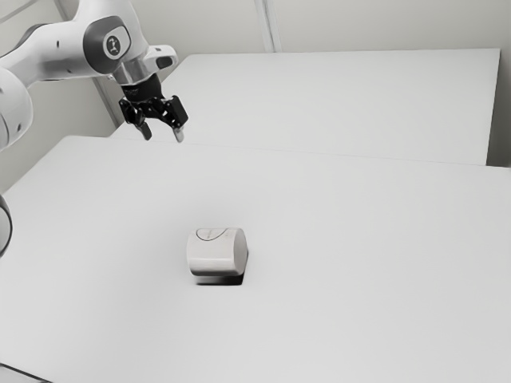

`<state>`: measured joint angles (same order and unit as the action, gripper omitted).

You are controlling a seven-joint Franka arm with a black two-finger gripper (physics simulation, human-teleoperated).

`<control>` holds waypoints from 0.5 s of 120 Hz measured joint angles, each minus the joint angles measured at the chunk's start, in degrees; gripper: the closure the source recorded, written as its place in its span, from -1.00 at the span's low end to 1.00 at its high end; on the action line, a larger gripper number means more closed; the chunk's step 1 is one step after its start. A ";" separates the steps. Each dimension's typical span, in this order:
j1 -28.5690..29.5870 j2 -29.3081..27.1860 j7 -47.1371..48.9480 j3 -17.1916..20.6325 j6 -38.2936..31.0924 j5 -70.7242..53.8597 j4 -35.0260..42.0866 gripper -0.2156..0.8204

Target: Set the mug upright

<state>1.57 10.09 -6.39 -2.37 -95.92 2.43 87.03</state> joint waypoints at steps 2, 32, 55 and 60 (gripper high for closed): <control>0.00 -0.06 -0.07 0.00 0.03 0.00 0.00 -0.58; -0.04 -0.49 -0.96 0.00 0.69 0.05 0.91 -0.58; 0.55 -4.10 -1.42 -0.27 0.73 3.60 8.46 -0.58; 1.44 -5.21 -1.53 -0.59 0.57 6.49 11.26 -0.58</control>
<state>3.00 4.89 -7.92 -2.96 -95.35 8.92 98.29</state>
